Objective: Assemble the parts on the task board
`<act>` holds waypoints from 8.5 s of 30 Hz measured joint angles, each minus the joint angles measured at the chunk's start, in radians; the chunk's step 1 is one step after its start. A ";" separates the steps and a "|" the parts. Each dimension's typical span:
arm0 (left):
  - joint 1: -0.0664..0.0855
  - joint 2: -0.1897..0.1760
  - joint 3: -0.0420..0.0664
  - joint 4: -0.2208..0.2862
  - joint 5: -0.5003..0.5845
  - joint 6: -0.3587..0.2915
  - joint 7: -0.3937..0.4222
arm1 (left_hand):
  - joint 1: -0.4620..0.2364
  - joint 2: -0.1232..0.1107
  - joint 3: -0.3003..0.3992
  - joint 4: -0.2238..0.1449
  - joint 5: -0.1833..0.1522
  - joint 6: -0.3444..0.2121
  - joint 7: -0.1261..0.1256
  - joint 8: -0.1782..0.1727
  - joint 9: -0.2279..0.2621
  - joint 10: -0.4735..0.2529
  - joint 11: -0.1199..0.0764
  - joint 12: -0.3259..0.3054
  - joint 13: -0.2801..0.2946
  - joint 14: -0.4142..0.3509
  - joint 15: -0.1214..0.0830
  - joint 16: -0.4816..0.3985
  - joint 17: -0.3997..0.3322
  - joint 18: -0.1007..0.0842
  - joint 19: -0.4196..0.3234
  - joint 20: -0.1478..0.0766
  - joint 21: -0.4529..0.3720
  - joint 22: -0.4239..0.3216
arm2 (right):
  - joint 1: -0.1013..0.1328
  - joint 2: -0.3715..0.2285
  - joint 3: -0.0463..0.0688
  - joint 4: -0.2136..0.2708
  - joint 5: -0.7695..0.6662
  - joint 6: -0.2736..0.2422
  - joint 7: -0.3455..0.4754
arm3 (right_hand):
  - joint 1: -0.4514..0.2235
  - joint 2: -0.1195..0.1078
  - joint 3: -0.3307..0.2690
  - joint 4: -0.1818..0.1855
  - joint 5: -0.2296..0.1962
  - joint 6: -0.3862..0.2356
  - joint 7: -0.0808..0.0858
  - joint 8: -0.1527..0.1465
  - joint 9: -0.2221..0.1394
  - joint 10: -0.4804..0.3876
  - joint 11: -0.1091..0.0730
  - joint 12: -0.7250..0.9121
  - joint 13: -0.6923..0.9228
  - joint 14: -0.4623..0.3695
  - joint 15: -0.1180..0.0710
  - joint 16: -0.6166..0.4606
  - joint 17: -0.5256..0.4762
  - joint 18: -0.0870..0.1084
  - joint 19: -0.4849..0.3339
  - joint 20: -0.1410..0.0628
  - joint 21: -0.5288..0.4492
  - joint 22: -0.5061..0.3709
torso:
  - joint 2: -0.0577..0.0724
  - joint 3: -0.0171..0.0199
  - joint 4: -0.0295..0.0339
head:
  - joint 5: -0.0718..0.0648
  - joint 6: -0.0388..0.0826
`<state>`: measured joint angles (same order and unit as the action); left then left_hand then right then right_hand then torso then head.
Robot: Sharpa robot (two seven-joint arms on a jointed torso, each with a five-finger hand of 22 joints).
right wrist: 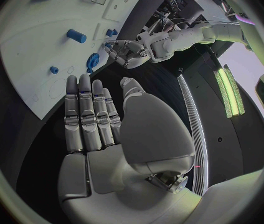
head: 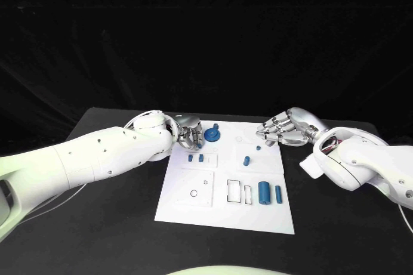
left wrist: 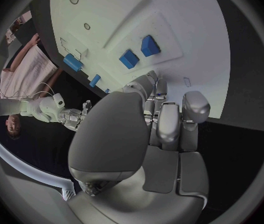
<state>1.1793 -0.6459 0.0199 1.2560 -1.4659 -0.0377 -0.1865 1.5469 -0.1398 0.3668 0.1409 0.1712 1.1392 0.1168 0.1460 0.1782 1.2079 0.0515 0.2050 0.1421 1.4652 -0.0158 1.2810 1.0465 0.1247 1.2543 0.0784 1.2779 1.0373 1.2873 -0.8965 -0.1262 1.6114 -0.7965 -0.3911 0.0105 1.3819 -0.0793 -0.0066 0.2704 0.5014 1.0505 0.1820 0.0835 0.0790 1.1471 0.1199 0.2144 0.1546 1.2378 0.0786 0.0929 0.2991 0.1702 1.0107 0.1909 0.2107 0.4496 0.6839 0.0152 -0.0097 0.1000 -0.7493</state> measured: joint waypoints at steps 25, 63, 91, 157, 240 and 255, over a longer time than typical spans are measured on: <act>0.000 0.001 0.000 -0.004 0.002 0.009 -0.005 | -0.014 -0.014 0.013 -0.007 0.000 -0.025 0.014 -0.032 -0.013 0.004 0.004 -0.025 0.001 0.000 0.000 0.000 -0.012 0.000 -0.003 0.003 0.000 -0.007 | 0.000 -0.001 0.000 0.000 0.000 0.000 0.000 | 0.000 0.000 0.000 0.000 0.000 0.000 0.000 0.000 0.000 0.000 0.000 0.000 -0.001 0.000 0.000 0.000 0.000 0.000 0.000 0.000 0.000 -0.001 | 0.000 -0.0001 -0.0004 | 0.001 0.002; -0.001 -0.085 0.002 0.049 0.021 -0.034 -0.033 | -0.029 -0.029 0.046 -0.021 0.000 -0.054 0.025 -0.071 -0.030 0.007 0.014 -0.043 0.003 -0.004 0.004 0.004 -0.022 0.000 -0.038 0.009 -0.025 -0.053 | 0.000 0.002 0.000 -0.071 -0.185 0.026 -0.023 | 0.156 -0.016 0.098 -0.123 -0.132 0.013 -0.020 0.005 0.000 0.000 -0.029 -0.017 -0.052 0.219 -0.068 0.122 0.078 0.000 0.177 -0.077 0.151 0.085 | 0.000 0.0000 -0.0004 | -0.014 0.004; 0.003 -0.288 0.012 0.285 1.117 -0.325 0.266 | -0.060 -0.039 0.072 -0.027 0.000 -0.062 0.052 -0.073 -0.043 -0.045 0.048 -0.054 0.013 -0.297 0.040 -0.410 -0.565 0.055 -0.331 0.038 -0.346 -0.433 | -0.040 0.166 0.000 -0.230 -0.815 0.134 -0.167 | 0.091 -0.081 0.224 -0.111 -0.155 0.033 -0.029 -0.008 -0.003 0.012 -0.034 -0.069 -0.080 0.229 -0.086 1.043 0.799 -0.071 0.358 -0.090 0.958 0.808 | 0.001 -0.0037 0.0025 | -0.068 0.015; 0.001 -0.289 0.009 0.310 1.231 -0.319 0.350 | -0.058 -0.021 0.059 -0.040 0.000 -0.065 0.055 -0.073 -0.044 -0.054 0.050 -0.038 0.016 -0.295 0.037 -0.410 -0.574 0.055 -0.332 0.039 -0.349 -0.435 | -0.078 0.213 -0.001 -0.255 -0.870 0.109 -0.205 | 0.069 -0.062 0.533 -0.249 -0.243 0.103 -0.039 0.004 0.011 0.072 -0.047 -0.102 -0.080 0.229 -0.093 1.176 0.876 -0.094 0.400 -0.096 1.118 0.858 | -0.002 -0.0031 0.0013 | -0.057 0.016; 0.000 -0.265 0.007 0.327 1.254 -0.327 0.364 | -0.054 -0.017 0.056 -0.048 0.000 -0.073 0.062 -0.073 -0.046 -0.065 0.054 -0.034 0.016 -0.295 0.037 -0.410 -0.580 0.055 -0.332 0.039 -0.349 -0.435 | -0.193 0.344 -0.001 -0.058 -0.841 0.026 -0.189 | -0.010 -0.070 0.523 -0.239 -0.271 0.114 -0.050 -0.003 0.018 0.088 -0.055 -0.105 -0.080 0.229 -0.093 1.195 0.878 -0.109 0.429 -0.096 1.157 0.858 | 0.000 -0.0033 0.0012 | 0.104 -0.057; 0.000 -0.265 0.007 0.324 1.255 -0.326 0.363 | -0.054 -0.017 0.056 -0.048 0.000 -0.073 0.062 -0.073 -0.047 -0.065 0.054 -0.034 0.016 -0.295 0.038 -0.410 -0.581 0.055 -0.332 0.039 -0.349 -0.435 | -0.201 0.361 -0.002 -0.073 -0.854 0.042 -0.190 | -0.014 -0.066 0.522 -0.239 -0.271 0.112 -0.052 -0.005 0.018 0.088 -0.055 -0.105 -0.080 0.229 -0.093 1.195 0.878 -0.109 0.429 -0.096 1.157 0.858 | 0.000 -0.0035 0.0010 | 0.113 -0.065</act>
<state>1.1792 -0.9108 0.0267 1.5805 -0.2110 -0.3642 0.1769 1.4932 -0.1566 0.4231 0.0927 0.1713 1.0666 0.1786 0.0727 0.1317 1.1433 0.1051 0.1707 0.1582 1.1706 0.0217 0.8706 0.4659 0.1794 0.9220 0.1178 0.9294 0.6027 1.0866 -0.5358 -0.1285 1.5382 -1.6508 -0.3490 -0.1794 1.3679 -0.1454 0.5159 0.0317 0.2301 1.1628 0.1303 0.0784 0.0974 1.2346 0.0645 0.1098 0.0746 1.4664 -0.0145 1.2878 1.1774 0.0612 1.4396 0.0944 1.3679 1.3075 0.6843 0.0117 -0.0087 0.2126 -0.8147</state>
